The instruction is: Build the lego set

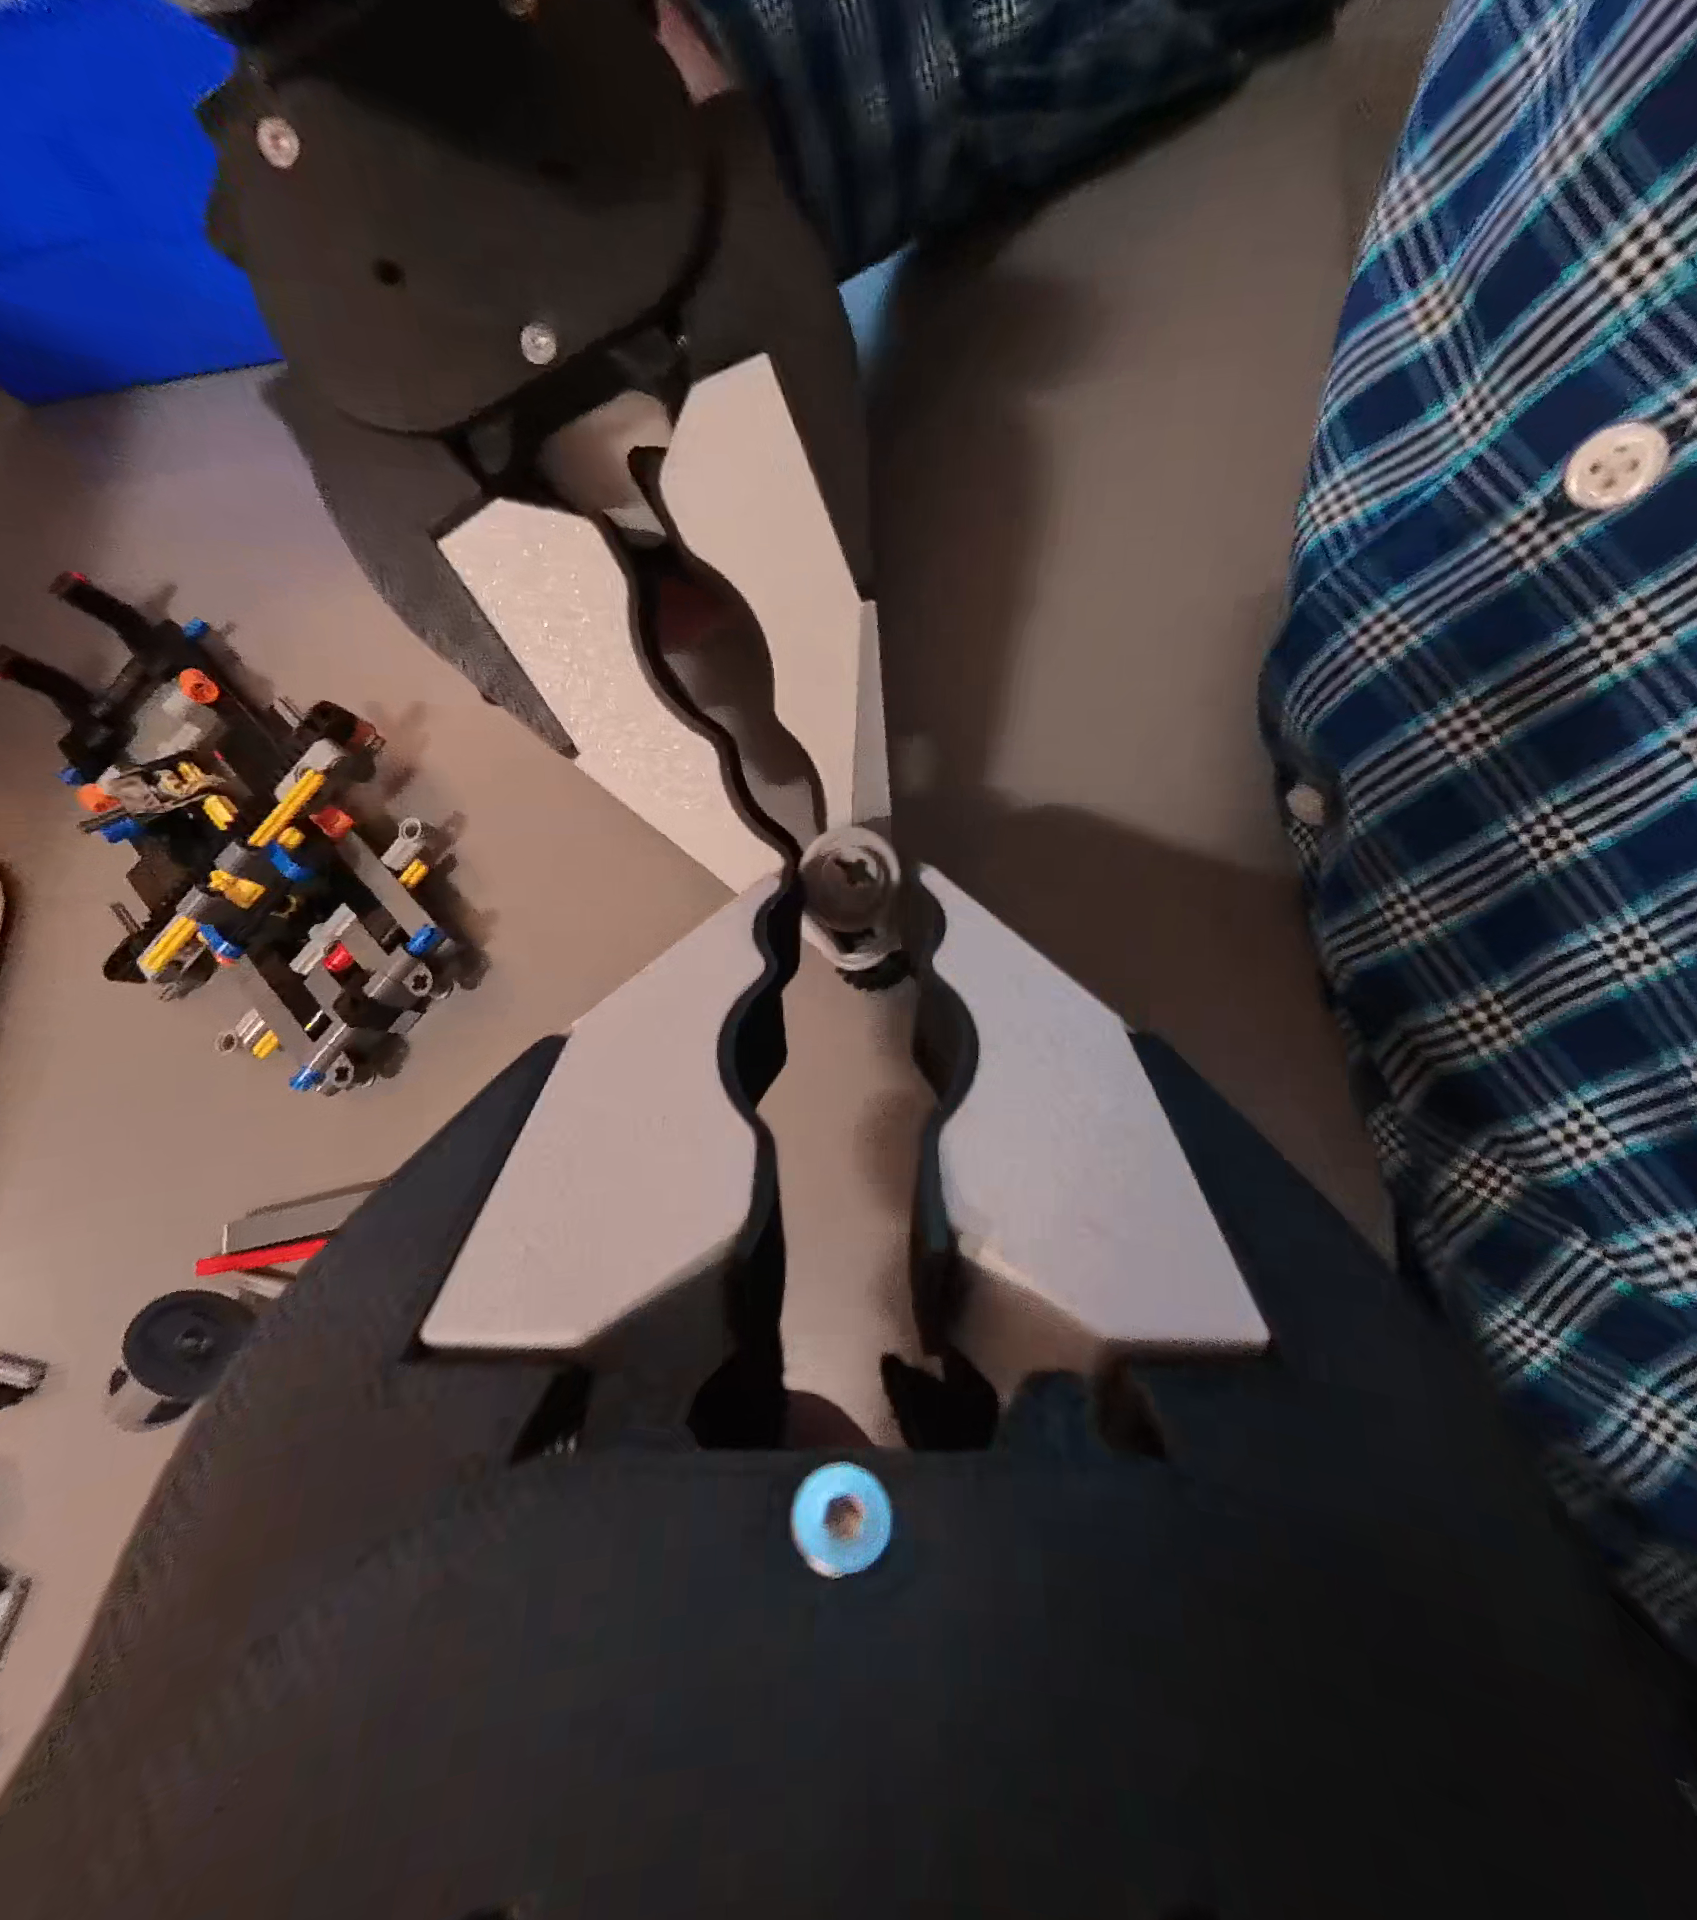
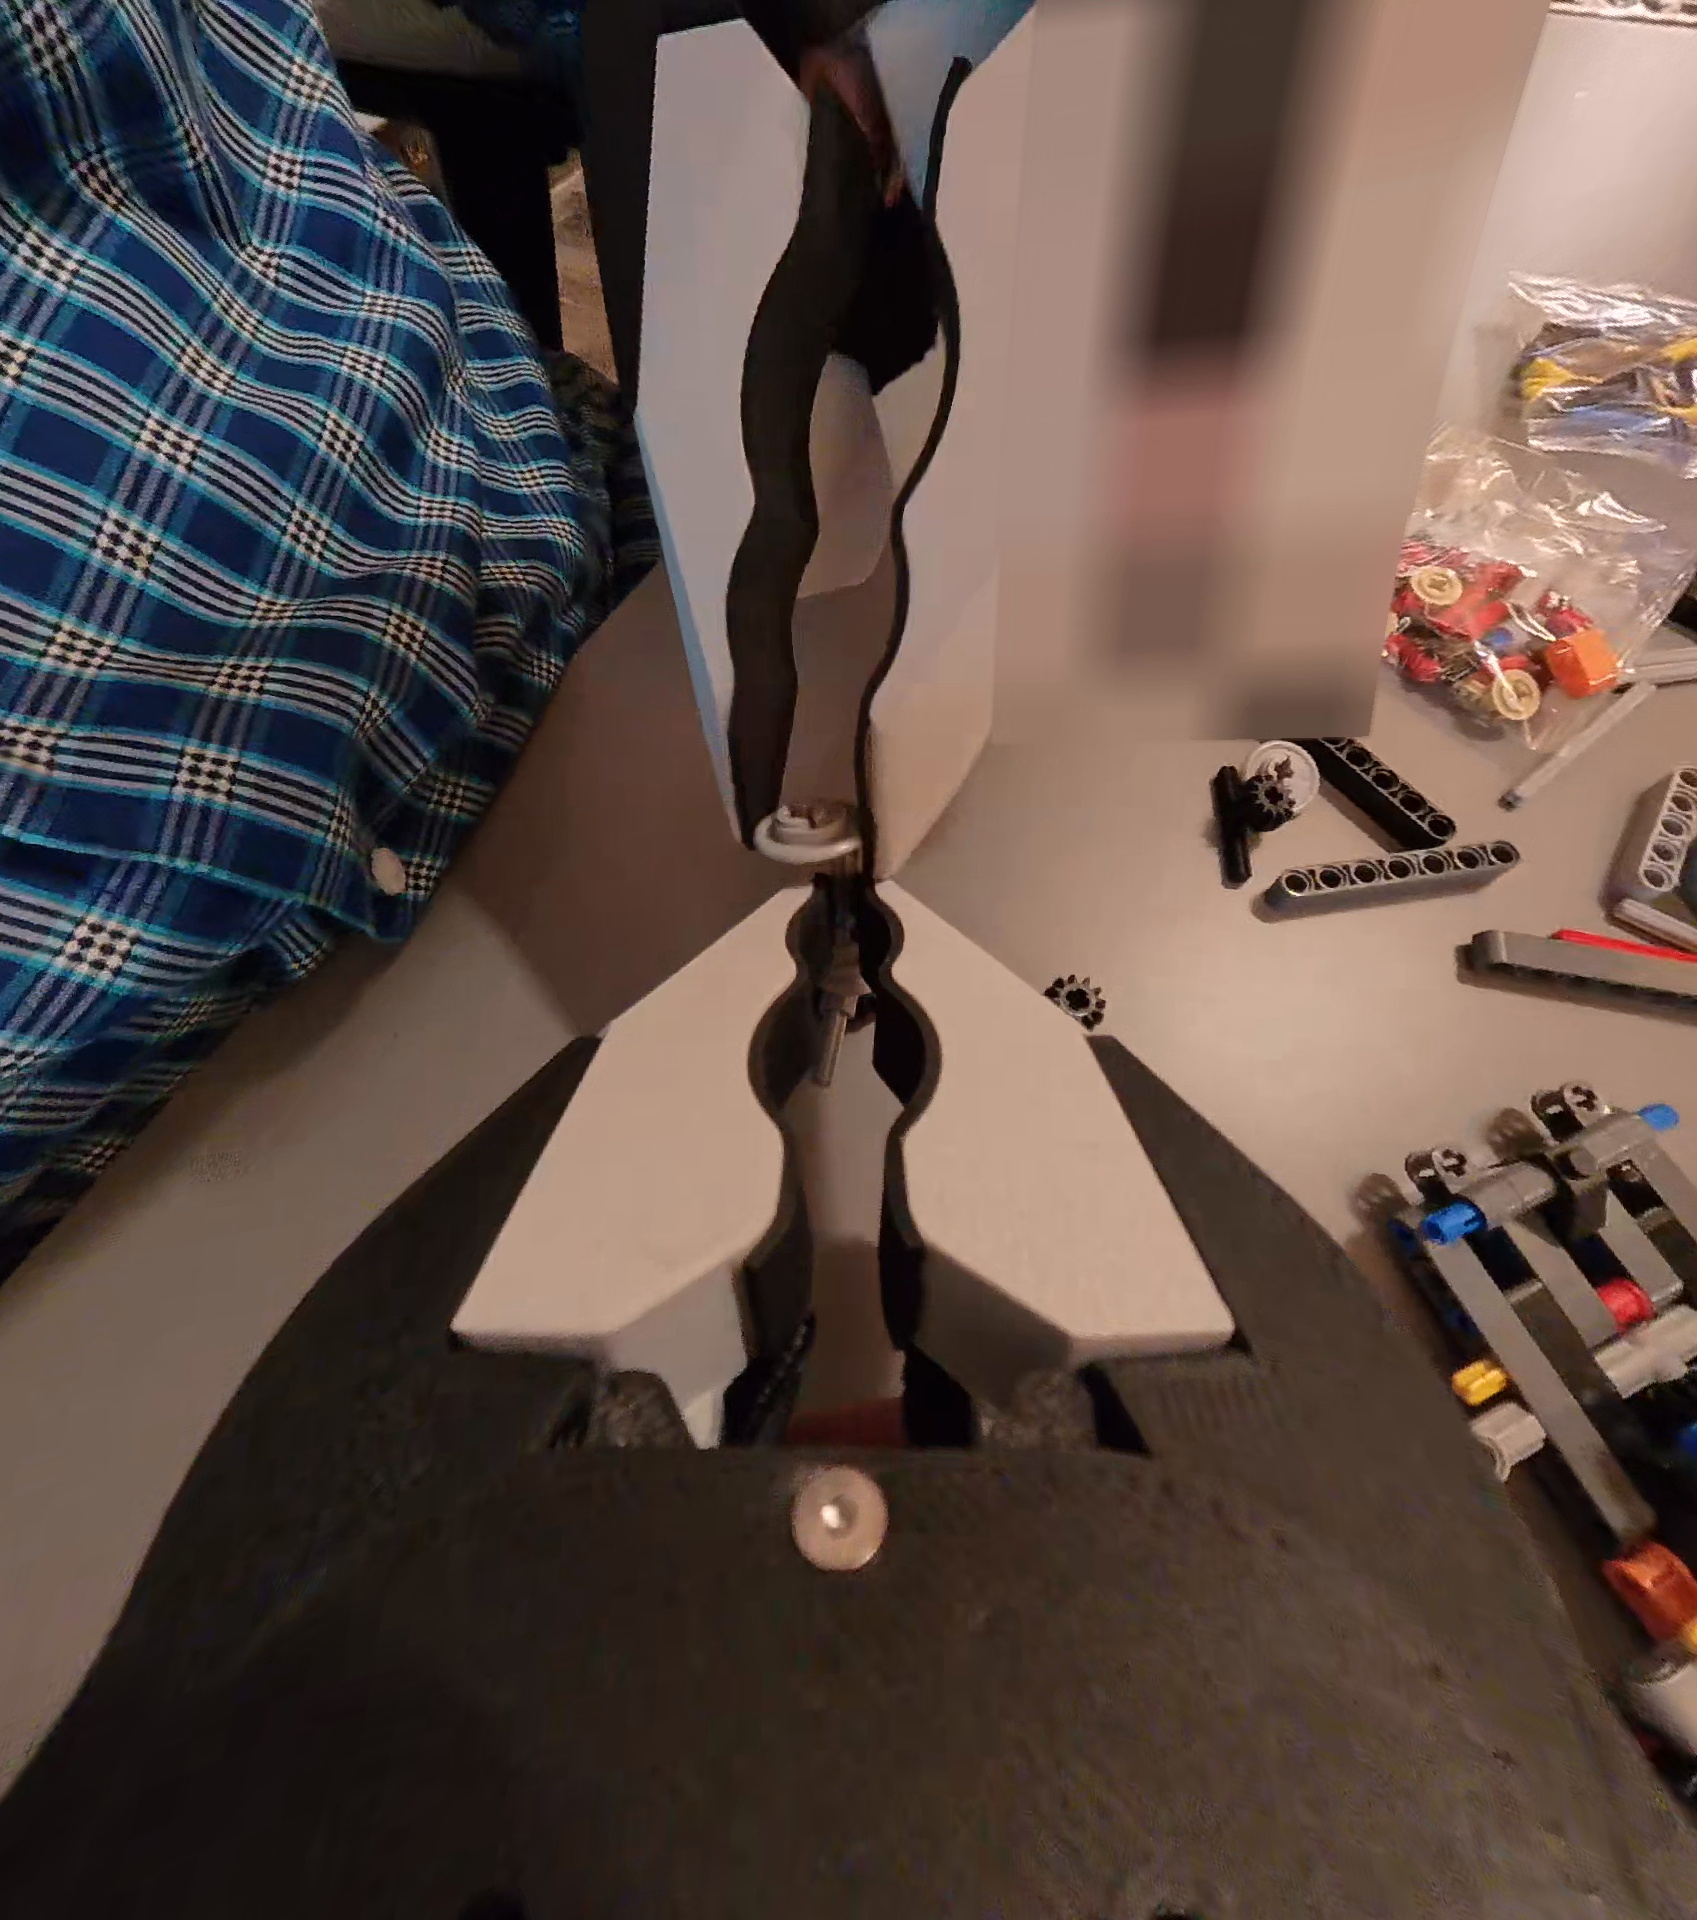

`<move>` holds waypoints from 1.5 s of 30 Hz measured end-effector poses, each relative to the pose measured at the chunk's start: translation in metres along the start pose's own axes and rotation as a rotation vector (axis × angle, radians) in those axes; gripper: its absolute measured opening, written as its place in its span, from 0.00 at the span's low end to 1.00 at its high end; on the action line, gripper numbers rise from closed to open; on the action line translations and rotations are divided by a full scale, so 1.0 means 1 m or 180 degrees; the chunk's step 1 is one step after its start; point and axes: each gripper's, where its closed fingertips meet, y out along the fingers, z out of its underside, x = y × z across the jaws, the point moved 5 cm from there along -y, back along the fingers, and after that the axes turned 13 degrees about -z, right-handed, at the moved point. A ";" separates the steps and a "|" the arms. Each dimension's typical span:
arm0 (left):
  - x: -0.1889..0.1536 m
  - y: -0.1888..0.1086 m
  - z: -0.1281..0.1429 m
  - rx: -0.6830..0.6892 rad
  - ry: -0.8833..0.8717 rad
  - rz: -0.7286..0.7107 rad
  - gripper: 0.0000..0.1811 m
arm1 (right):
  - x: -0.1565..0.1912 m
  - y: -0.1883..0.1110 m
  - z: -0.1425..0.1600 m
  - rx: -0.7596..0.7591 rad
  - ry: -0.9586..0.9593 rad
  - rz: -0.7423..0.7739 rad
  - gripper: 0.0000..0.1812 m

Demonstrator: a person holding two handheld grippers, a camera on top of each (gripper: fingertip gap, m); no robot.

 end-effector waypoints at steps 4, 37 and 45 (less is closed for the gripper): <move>0.002 0.001 -0.004 0.0219 0.0206 0.0161 0.09 | -0.001 0.000 0.001 -0.0011 -0.0025 -0.0034 0.00; 0.011 0.002 -0.009 0.0701 -0.0091 0.0156 0.09 | 0.002 -0.005 0.005 -0.0032 0.0066 0.0405 0.01; 0.010 0.006 -0.010 0.0859 -0.0096 0.0193 0.09 | 0.002 -0.004 0.005 -0.0046 0.0045 0.0398 0.01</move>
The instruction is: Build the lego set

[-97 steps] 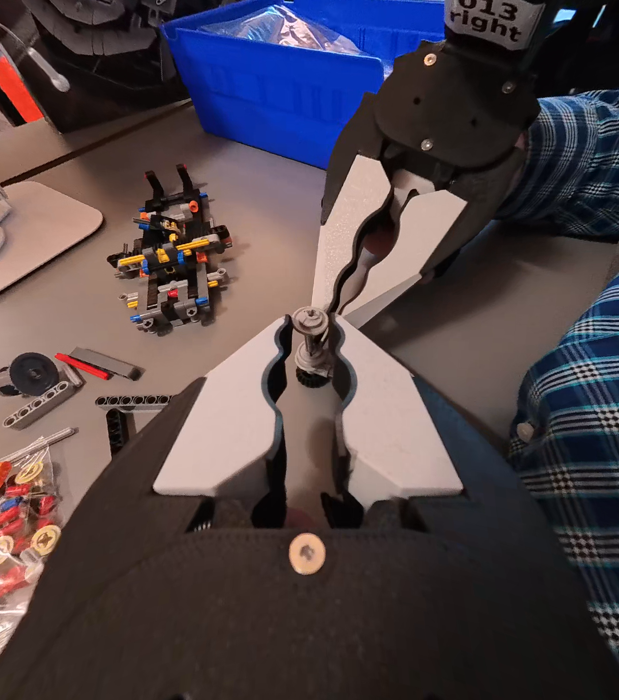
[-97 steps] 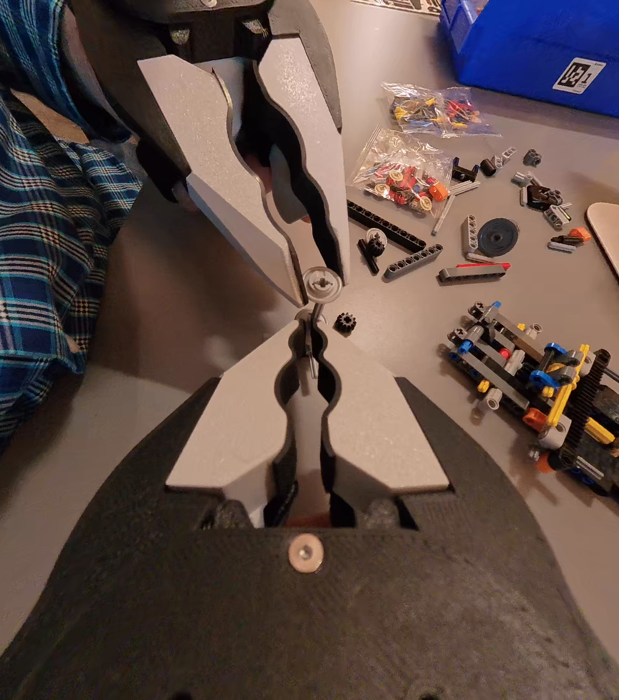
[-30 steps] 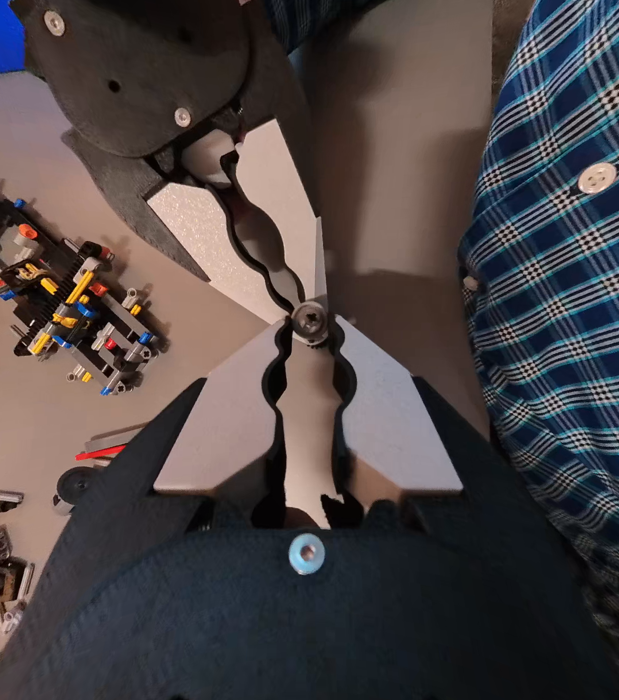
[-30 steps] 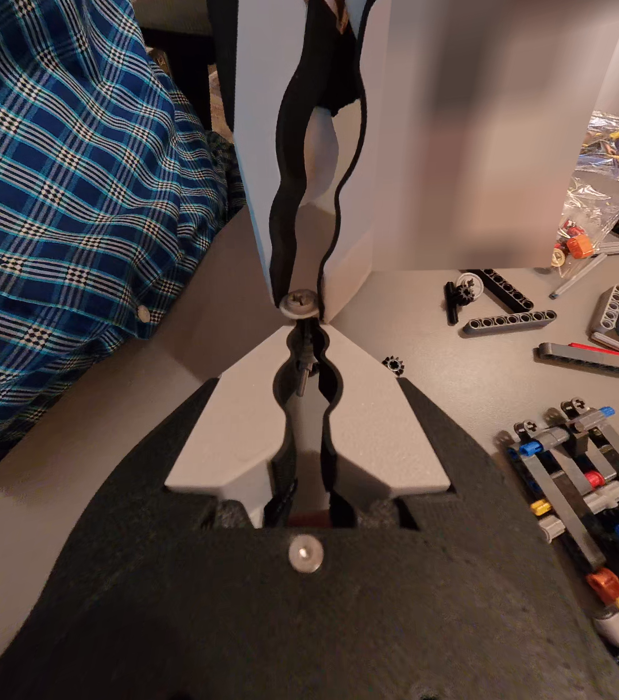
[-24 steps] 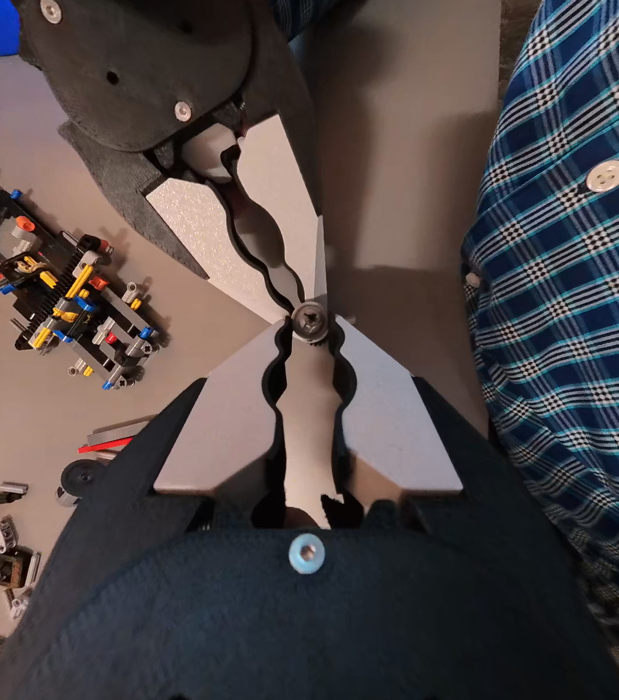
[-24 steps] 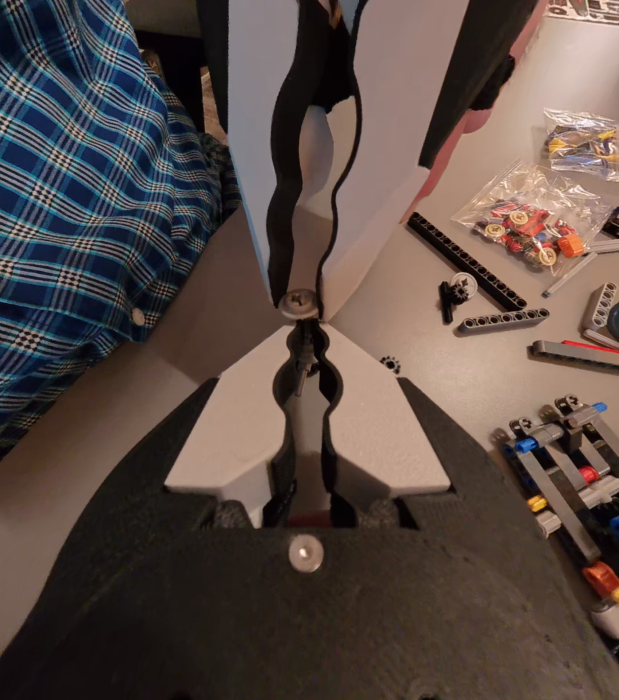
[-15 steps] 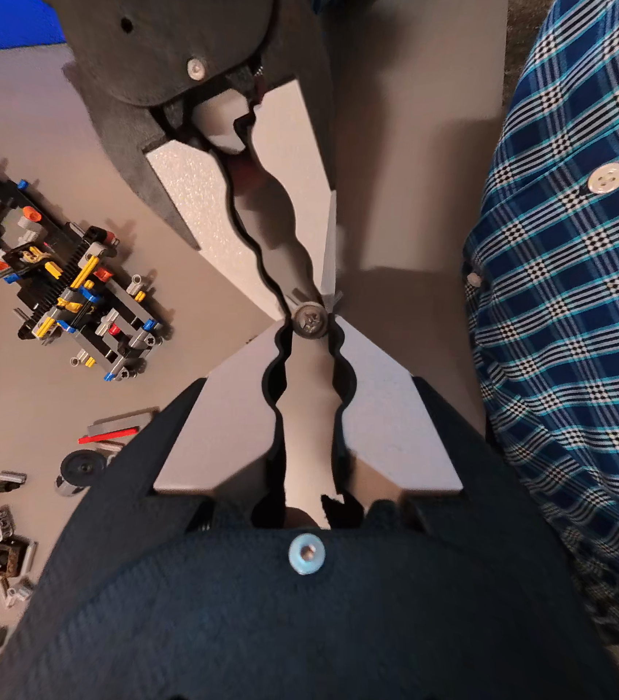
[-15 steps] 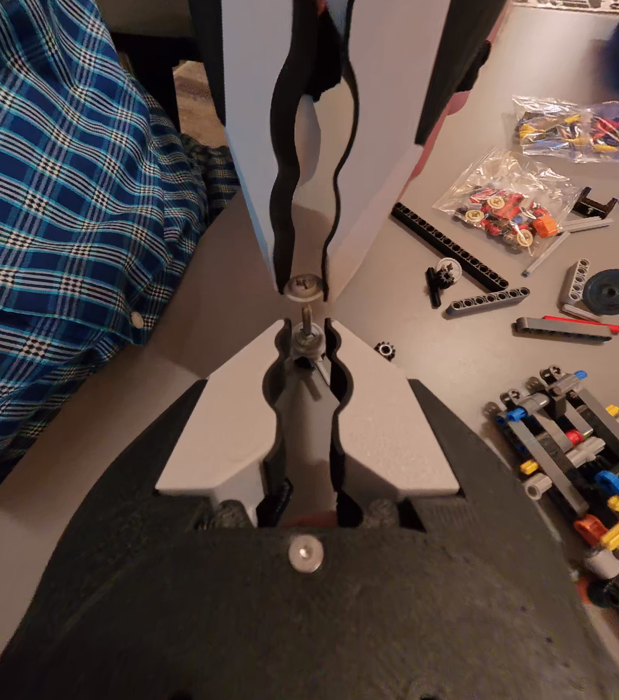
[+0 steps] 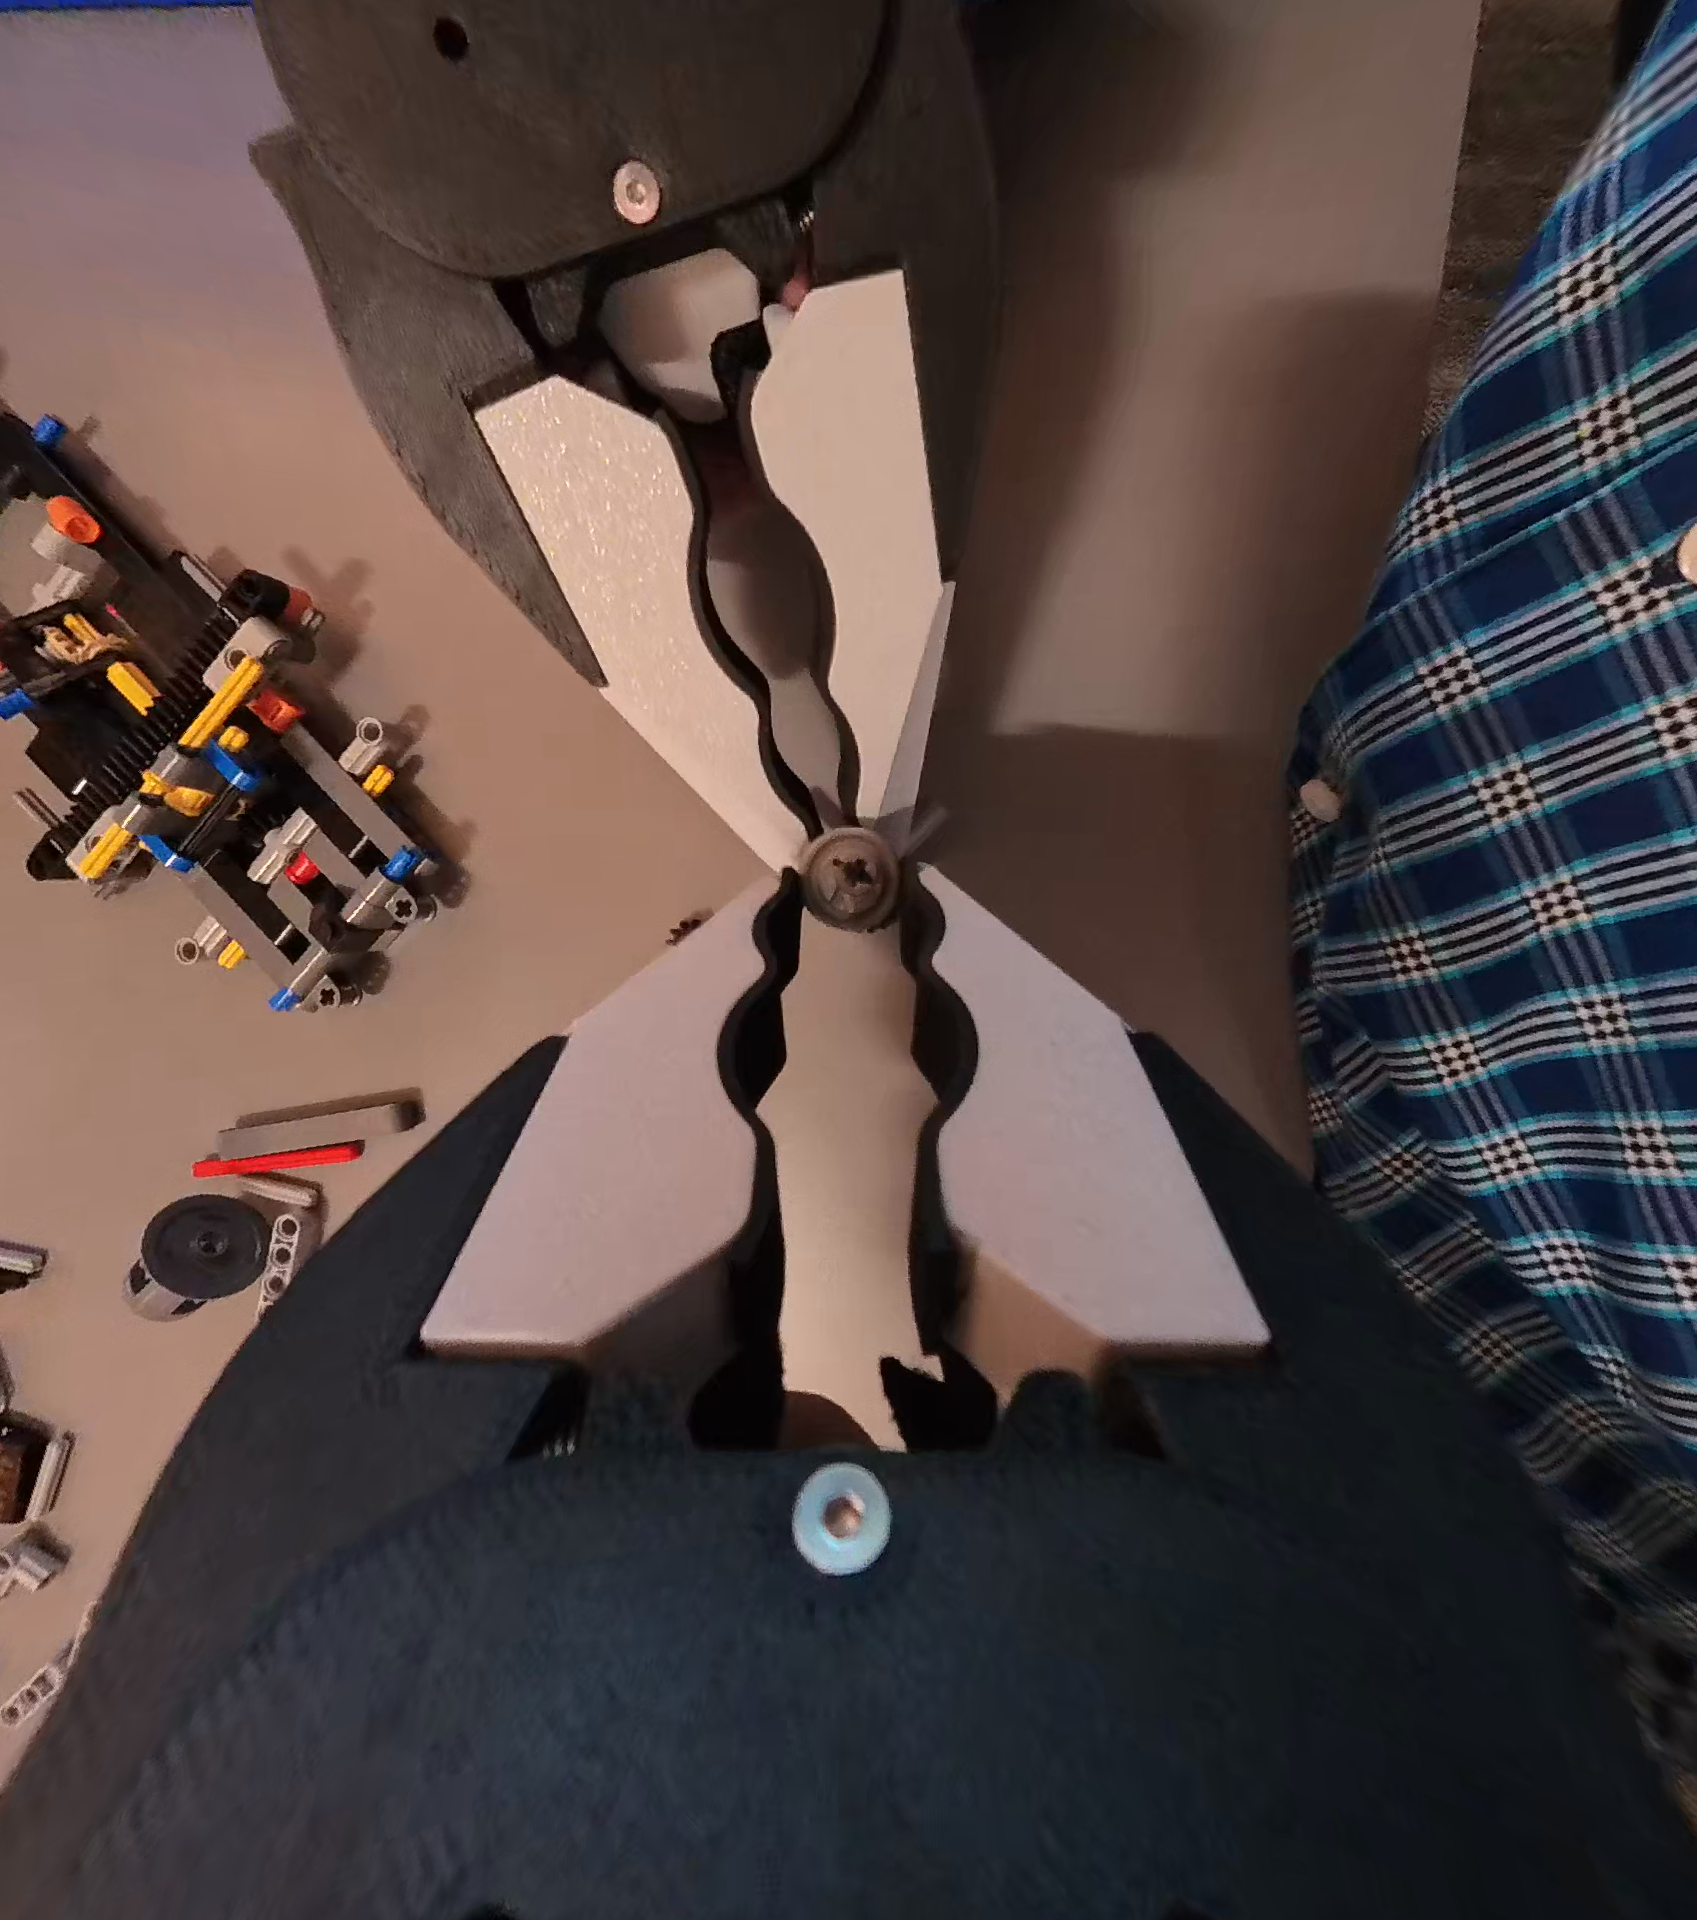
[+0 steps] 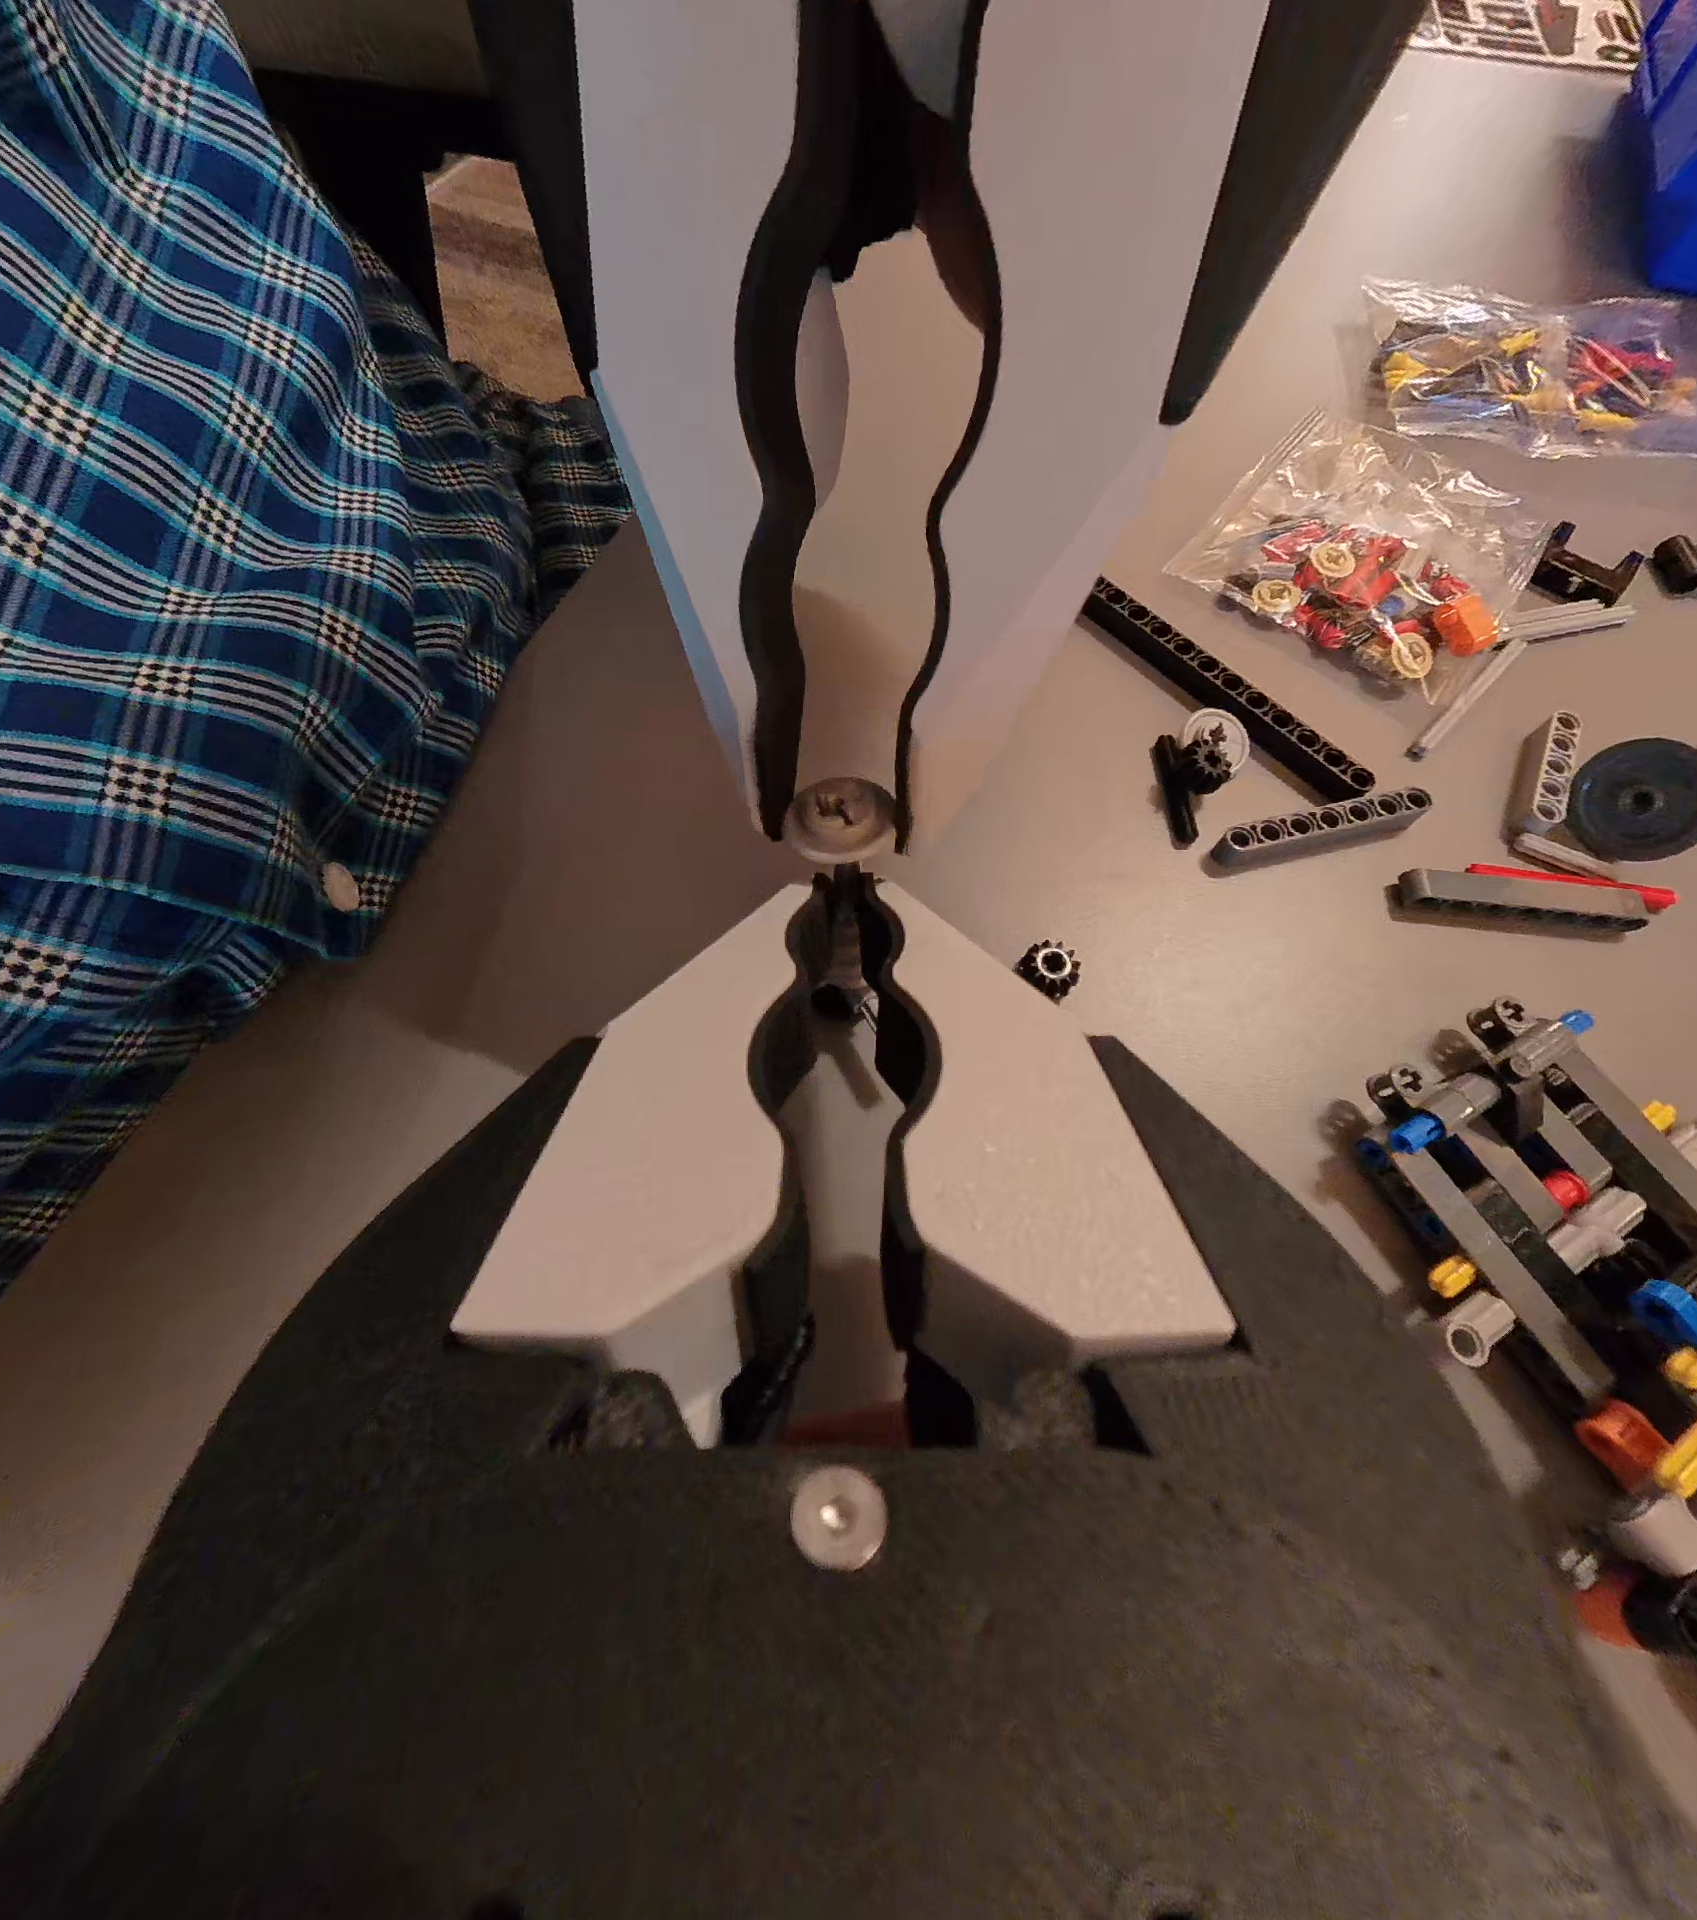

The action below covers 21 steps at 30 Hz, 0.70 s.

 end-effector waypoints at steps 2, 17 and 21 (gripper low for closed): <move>0.000 0.000 0.000 0.0029 -0.0030 0.0017 0.09 | 0.000 0.000 0.000 -0.0008 0.0003 -0.0005 0.01; 0.002 0.004 -0.005 0.0209 -0.0098 0.0033 0.09 | -0.001 0.001 0.000 -0.0032 0.0001 -0.0016 0.01; -0.001 0.003 -0.005 0.0262 -0.0158 0.0032 0.09 | 0.000 0.001 0.000 -0.0033 -0.0005 -0.0012 0.00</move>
